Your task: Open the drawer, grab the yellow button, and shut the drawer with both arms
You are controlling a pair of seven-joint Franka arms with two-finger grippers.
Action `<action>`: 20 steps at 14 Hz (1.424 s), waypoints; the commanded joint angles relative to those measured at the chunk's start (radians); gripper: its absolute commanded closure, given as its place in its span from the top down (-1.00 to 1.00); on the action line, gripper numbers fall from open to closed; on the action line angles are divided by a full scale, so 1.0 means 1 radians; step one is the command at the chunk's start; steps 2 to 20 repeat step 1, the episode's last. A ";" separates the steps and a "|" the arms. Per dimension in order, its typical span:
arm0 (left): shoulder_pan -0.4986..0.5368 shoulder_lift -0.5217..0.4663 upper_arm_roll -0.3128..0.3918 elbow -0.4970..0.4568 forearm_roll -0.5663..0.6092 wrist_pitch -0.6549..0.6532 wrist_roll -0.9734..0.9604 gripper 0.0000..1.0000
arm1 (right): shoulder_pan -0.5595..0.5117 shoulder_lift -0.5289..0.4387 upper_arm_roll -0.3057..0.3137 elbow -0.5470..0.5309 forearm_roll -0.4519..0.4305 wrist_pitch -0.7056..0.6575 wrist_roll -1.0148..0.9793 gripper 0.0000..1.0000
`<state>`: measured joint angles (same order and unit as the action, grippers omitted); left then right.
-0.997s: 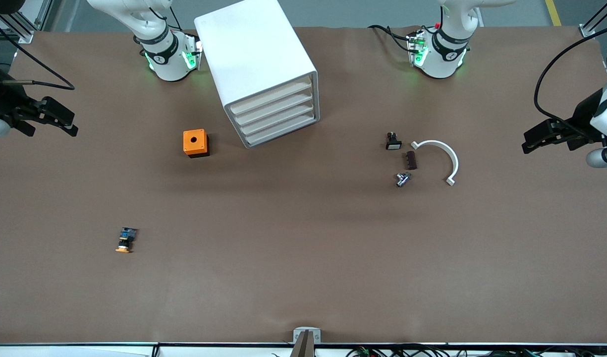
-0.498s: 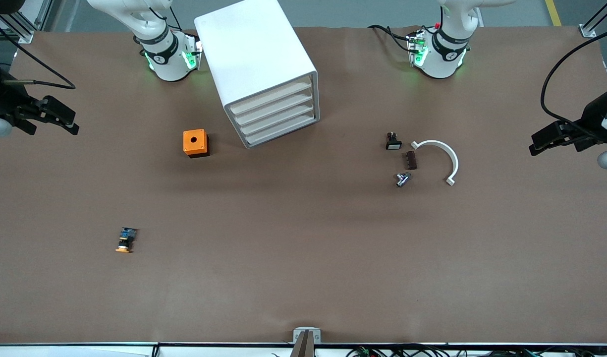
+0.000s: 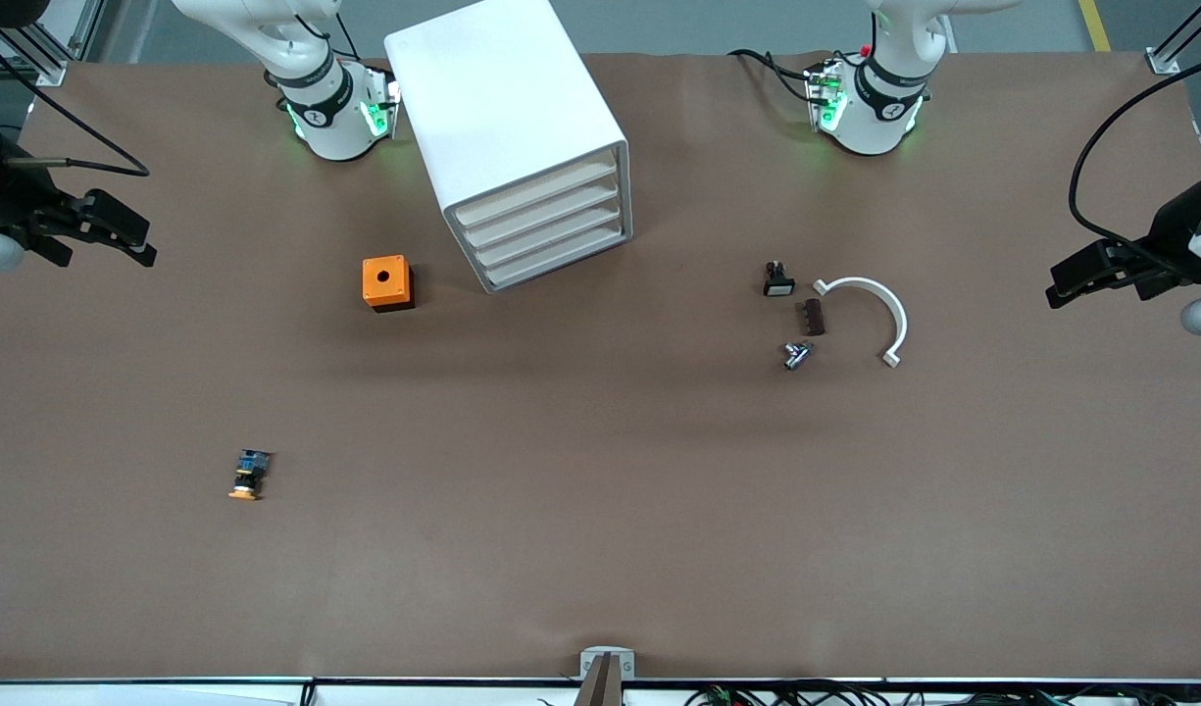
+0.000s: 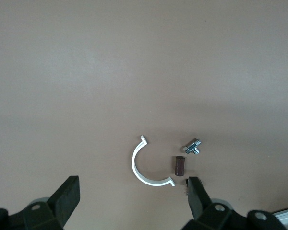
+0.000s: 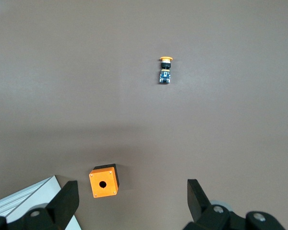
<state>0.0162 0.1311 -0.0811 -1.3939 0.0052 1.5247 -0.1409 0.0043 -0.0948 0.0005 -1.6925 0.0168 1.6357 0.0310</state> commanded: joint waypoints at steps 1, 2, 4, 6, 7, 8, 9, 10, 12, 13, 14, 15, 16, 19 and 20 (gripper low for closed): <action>-0.001 -0.015 0.003 -0.013 -0.016 0.009 0.009 0.99 | 0.005 -0.017 -0.002 -0.006 0.009 -0.010 0.009 1.00; -0.001 -0.015 0.003 -0.013 -0.016 0.009 0.009 0.99 | 0.005 -0.017 -0.002 -0.006 0.009 -0.010 0.009 1.00; -0.001 -0.015 0.003 -0.013 -0.016 0.009 0.009 0.99 | 0.005 -0.017 -0.002 -0.006 0.009 -0.010 0.009 1.00; -0.001 -0.015 0.003 -0.013 -0.016 0.009 0.009 0.99 | 0.005 -0.017 -0.002 -0.006 0.009 -0.010 0.009 1.00; -0.001 -0.015 0.003 -0.013 -0.016 0.009 0.009 0.99 | 0.005 -0.017 -0.002 -0.006 0.009 -0.010 0.009 1.00; -0.001 -0.015 0.003 -0.013 -0.016 0.009 0.009 0.99 | 0.005 -0.017 -0.002 -0.006 0.009 -0.010 0.009 1.00; -0.001 -0.015 0.003 -0.013 -0.016 0.009 0.009 0.99 | 0.005 -0.017 -0.002 -0.006 0.009 -0.010 0.009 1.00; -0.001 -0.015 0.003 -0.013 -0.016 0.009 0.009 0.99 | 0.005 -0.017 -0.002 -0.006 0.009 -0.010 0.009 1.00; -0.001 -0.015 0.003 -0.013 -0.016 0.009 0.009 0.99 | 0.005 -0.017 -0.002 -0.006 0.009 -0.010 0.009 1.00; -0.001 -0.015 0.003 -0.013 -0.016 0.009 0.009 0.99 | 0.005 -0.017 -0.002 -0.006 0.009 -0.010 0.009 1.00; -0.001 -0.015 0.003 -0.013 -0.016 0.009 0.009 0.99 | 0.005 -0.017 -0.002 -0.006 0.009 -0.010 0.009 1.00; -0.001 -0.015 0.003 -0.013 -0.016 0.009 0.009 0.99 | 0.005 -0.017 -0.002 -0.006 0.009 -0.010 0.009 1.00; -0.001 -0.015 0.003 -0.013 -0.016 0.009 0.009 0.99 | 0.005 -0.017 -0.002 -0.006 0.009 -0.010 0.009 1.00; -0.001 -0.015 0.003 -0.013 -0.016 0.009 0.009 0.99 | 0.005 -0.017 -0.002 -0.006 0.009 -0.010 0.009 1.00; -0.001 -0.015 0.003 -0.013 -0.016 0.009 0.009 0.99 | 0.005 -0.017 -0.002 -0.006 0.009 -0.010 0.009 1.00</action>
